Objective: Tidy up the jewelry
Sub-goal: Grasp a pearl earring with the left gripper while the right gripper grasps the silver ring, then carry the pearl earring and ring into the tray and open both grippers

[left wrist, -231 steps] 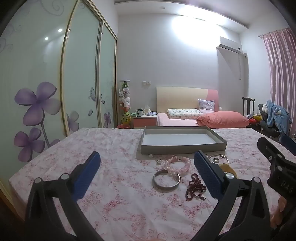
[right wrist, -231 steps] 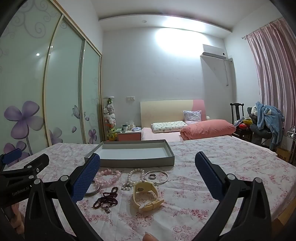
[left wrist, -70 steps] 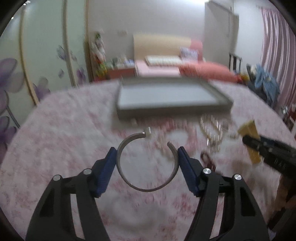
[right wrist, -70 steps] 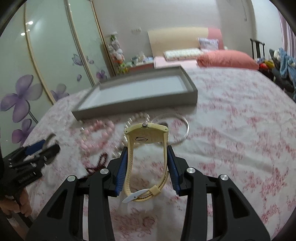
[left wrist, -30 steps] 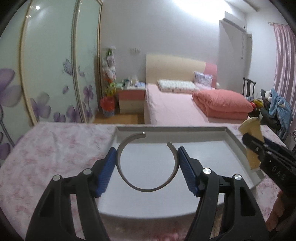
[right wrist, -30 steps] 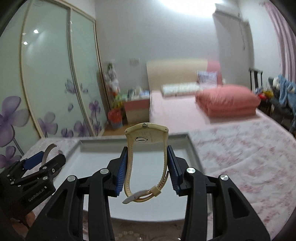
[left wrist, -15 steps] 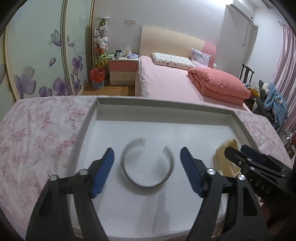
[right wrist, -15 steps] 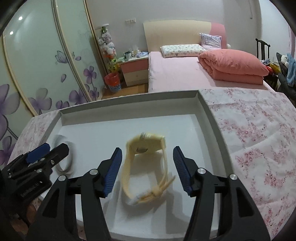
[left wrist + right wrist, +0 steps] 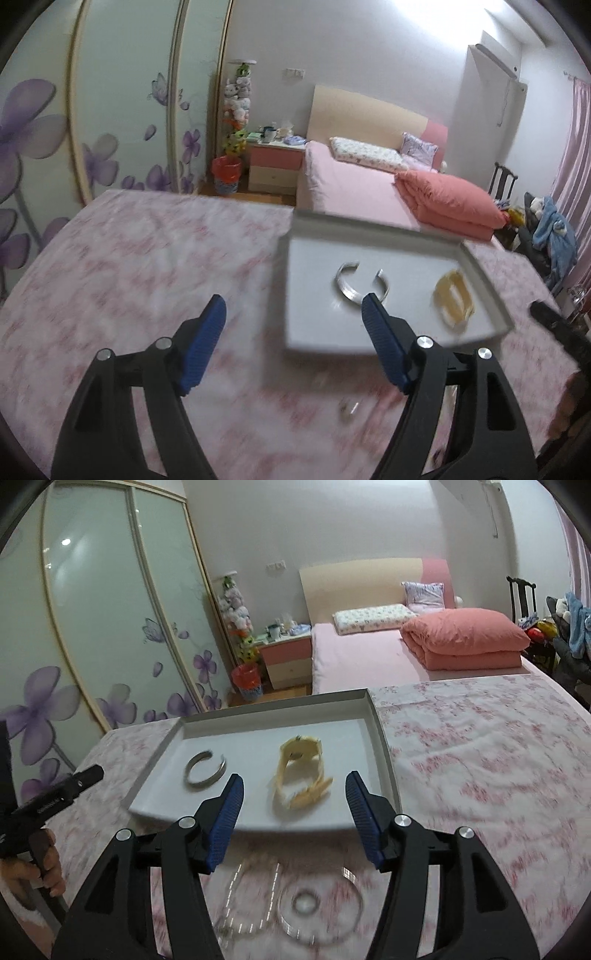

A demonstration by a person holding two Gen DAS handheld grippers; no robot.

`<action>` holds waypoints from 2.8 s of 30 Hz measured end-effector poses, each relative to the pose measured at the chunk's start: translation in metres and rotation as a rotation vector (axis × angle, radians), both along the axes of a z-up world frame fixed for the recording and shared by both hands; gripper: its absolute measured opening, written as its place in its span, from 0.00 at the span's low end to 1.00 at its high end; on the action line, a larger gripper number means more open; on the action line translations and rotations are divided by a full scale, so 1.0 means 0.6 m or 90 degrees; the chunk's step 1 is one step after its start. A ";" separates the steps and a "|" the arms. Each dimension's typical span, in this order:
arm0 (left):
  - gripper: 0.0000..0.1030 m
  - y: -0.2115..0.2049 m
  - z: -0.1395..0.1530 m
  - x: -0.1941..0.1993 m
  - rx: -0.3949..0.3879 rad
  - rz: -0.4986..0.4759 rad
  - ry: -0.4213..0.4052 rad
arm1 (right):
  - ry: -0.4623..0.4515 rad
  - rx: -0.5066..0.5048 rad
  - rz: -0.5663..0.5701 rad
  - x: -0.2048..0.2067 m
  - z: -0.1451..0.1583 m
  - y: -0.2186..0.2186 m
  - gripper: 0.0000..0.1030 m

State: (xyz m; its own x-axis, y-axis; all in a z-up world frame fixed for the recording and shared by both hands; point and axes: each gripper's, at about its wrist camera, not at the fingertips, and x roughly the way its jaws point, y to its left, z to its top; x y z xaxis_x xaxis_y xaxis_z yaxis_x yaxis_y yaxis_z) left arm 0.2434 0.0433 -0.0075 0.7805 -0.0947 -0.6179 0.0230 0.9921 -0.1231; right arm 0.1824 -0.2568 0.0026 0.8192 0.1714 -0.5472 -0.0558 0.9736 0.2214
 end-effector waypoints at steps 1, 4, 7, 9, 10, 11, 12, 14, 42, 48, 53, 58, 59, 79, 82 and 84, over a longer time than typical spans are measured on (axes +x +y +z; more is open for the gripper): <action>0.72 0.004 -0.008 -0.011 0.009 0.002 0.008 | -0.002 -0.003 0.001 -0.012 -0.002 0.002 0.57; 0.72 0.009 -0.032 -0.026 0.029 -0.005 0.032 | 0.003 -0.008 0.004 -0.046 -0.018 0.007 0.57; 0.63 -0.006 -0.066 -0.023 0.042 -0.029 0.083 | 0.017 0.001 0.007 -0.065 -0.038 0.010 0.57; 0.60 -0.021 -0.085 -0.020 0.054 -0.046 0.102 | 0.026 0.007 0.008 -0.072 -0.046 0.010 0.57; 0.60 -0.031 -0.091 -0.017 0.063 -0.054 0.109 | 0.030 0.010 0.008 -0.074 -0.050 0.010 0.57; 0.59 -0.037 -0.097 -0.012 0.068 -0.059 0.112 | 0.034 0.012 0.007 -0.075 -0.053 0.009 0.57; 0.58 -0.043 -0.103 -0.014 0.071 -0.064 0.113 | 0.035 0.013 0.007 -0.081 -0.058 0.005 0.57; 0.57 -0.056 -0.106 -0.005 0.076 -0.066 0.115 | 0.038 0.012 0.004 -0.085 -0.060 0.004 0.57; 0.13 -0.058 -0.111 0.038 0.072 -0.020 0.140 | 0.077 0.005 0.006 -0.073 -0.099 0.000 0.57; 0.13 -0.028 -0.109 -0.002 0.091 -0.025 0.140 | 0.091 -0.039 0.000 -0.059 -0.101 -0.001 0.50; 0.14 -0.008 -0.109 -0.043 0.099 -0.034 0.139 | 0.124 -0.076 0.024 -0.029 -0.111 0.012 0.39; 0.14 -0.001 -0.109 -0.058 0.089 -0.033 0.139 | 0.146 -0.102 0.029 -0.006 -0.119 0.022 0.33; 0.14 -0.001 -0.109 -0.058 0.088 -0.033 0.139 | 0.151 -0.103 0.028 -0.001 -0.121 0.023 0.32; 0.14 0.002 -0.105 -0.063 0.066 -0.038 0.134 | 0.095 -0.130 0.015 -0.026 -0.095 0.034 0.22; 0.14 -0.004 -0.095 -0.072 0.056 -0.038 0.113 | 0.037 -0.121 0.004 -0.050 -0.067 0.035 0.22; 0.14 -0.011 -0.086 -0.078 0.052 -0.039 0.095 | 0.002 -0.124 -0.003 -0.061 -0.052 0.042 0.22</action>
